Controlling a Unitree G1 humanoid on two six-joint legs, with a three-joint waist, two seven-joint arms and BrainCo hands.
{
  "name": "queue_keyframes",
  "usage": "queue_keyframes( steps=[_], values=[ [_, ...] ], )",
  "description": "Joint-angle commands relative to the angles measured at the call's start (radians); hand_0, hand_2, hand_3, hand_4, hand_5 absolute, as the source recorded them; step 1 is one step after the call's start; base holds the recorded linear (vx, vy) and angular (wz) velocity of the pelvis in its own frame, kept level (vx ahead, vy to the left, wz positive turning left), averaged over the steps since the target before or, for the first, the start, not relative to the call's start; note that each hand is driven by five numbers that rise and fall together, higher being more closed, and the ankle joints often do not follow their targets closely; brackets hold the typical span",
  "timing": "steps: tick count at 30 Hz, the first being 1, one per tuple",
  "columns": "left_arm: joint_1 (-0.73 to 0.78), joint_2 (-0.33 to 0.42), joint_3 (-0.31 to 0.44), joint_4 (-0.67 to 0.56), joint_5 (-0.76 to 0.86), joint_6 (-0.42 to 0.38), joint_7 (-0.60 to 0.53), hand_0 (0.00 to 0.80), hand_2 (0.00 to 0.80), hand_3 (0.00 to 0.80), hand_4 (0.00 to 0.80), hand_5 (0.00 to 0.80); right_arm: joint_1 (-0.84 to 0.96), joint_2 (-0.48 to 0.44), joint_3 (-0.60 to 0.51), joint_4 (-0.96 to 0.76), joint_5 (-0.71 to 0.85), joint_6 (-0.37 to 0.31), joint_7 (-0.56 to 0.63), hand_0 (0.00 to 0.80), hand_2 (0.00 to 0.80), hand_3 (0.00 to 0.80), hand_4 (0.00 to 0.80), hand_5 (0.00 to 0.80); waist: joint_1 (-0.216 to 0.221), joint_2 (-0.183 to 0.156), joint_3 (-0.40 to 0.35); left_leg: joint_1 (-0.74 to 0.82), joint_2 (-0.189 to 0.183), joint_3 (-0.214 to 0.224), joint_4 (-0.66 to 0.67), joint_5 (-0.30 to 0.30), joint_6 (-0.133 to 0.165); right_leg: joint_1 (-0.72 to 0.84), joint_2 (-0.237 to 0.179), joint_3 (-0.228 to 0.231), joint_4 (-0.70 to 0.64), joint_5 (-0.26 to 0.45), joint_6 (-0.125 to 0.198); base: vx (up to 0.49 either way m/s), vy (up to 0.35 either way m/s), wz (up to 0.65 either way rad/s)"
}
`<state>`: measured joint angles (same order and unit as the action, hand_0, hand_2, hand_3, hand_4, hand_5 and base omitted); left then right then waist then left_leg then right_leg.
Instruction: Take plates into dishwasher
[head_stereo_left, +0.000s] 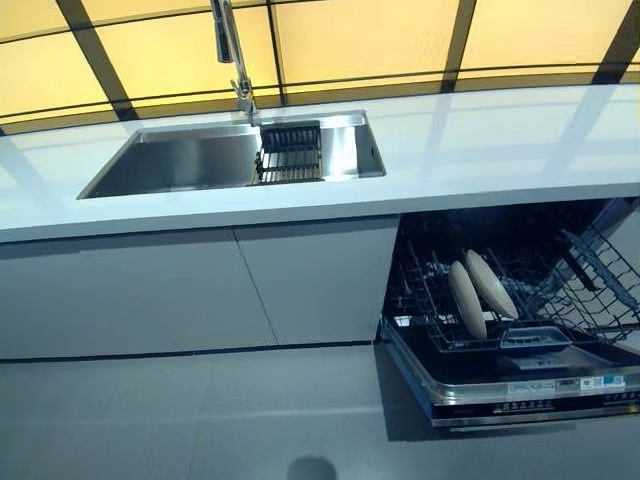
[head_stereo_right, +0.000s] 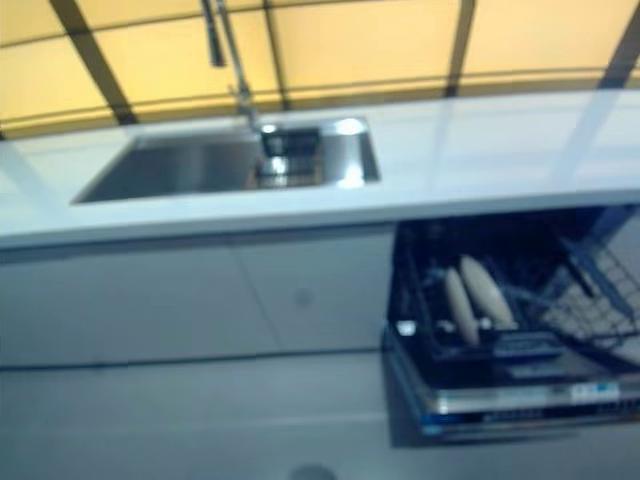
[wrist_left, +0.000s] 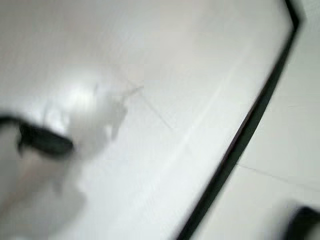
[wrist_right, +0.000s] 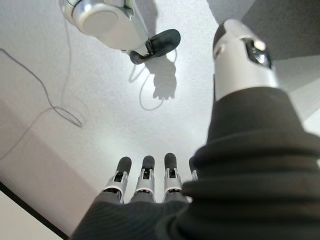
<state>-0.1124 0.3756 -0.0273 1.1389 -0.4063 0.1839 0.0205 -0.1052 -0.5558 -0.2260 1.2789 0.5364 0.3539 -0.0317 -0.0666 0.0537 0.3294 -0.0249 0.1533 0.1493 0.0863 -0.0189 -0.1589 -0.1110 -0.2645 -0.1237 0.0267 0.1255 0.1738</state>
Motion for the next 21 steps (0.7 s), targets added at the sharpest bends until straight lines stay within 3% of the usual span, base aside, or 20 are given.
queue_keyframes(
  steps=[1, 6, 11, 13, 21],
  values=[
    [-0.015, 0.009, -0.030, 0.007, 0.006, -0.025, -0.017, 0.000, 0.000, 0.000, 0.000, 0.000, -0.030, 0.001, -0.027, -0.017, 0.182, -0.060, -0.045, 0.000, 0.000, 0.000, 0.000, 0.000, -0.019, 0.002, 0.029, -0.089, -0.009, 0.005, 0.235, -0.120, 0.117, -0.059, -0.064, 0.039, 0.194, -0.091, -0.021, -0.069, 0.091, -0.21],
    [-0.012, -0.027, -0.045, 0.003, -0.023, -0.040, -0.019, 0.000, 0.000, 0.000, 0.000, 0.000, -0.053, 0.024, -0.058, -0.075, 0.406, -0.129, -0.054, 0.000, 0.000, 0.000, 0.000, 0.000, -0.046, 0.037, 0.062, -0.131, -0.011, 0.026, 0.351, -0.176, 0.125, -0.111, -0.073, 0.067, 0.291, -0.130, -0.039, -0.053, 0.094, -0.14],
    [0.003, -0.038, -0.040, 0.003, -0.038, -0.052, -0.017, 0.000, 0.000, 0.000, 0.000, 0.000, -0.063, 0.037, -0.068, -0.123, 0.534, -0.172, -0.051, 0.000, 0.000, 0.000, 0.000, 0.000, -0.055, 0.050, 0.075, -0.159, -0.009, 0.040, 0.416, -0.205, 0.133, -0.153, -0.079, 0.084, 0.367, -0.159, -0.047, -0.021, 0.048, -0.20],
    [0.023, -0.059, -0.040, 0.005, -0.064, -0.069, -0.015, 0.000, 0.000, 0.000, 0.000, 0.000, -0.084, 0.044, -0.083, -0.164, 0.632, -0.197, -0.025, 0.000, 0.000, 0.000, 0.000, 0.000, -0.064, 0.069, 0.083, -0.189, -0.010, 0.042, 0.480, -0.237, 0.141, -0.201, -0.083, 0.104, 0.457, -0.203, -0.057, -0.044, 0.119, -0.25],
    [0.055, -0.108, -0.075, -0.012, -0.118, -0.096, -0.024, 0.000, 0.000, 0.000, 0.000, 0.000, -0.164, 0.007, -0.095, -0.222, 0.727, -0.259, 0.017, 0.000, 0.000, 0.000, 0.000, 0.000, -0.058, 0.122, 0.099, -0.266, -0.018, 0.020, 0.594, -0.270, 0.141, -0.308, -0.101, 0.127, 0.655, -0.293, -0.085, -0.030, 0.047, -0.01]
  ],
)
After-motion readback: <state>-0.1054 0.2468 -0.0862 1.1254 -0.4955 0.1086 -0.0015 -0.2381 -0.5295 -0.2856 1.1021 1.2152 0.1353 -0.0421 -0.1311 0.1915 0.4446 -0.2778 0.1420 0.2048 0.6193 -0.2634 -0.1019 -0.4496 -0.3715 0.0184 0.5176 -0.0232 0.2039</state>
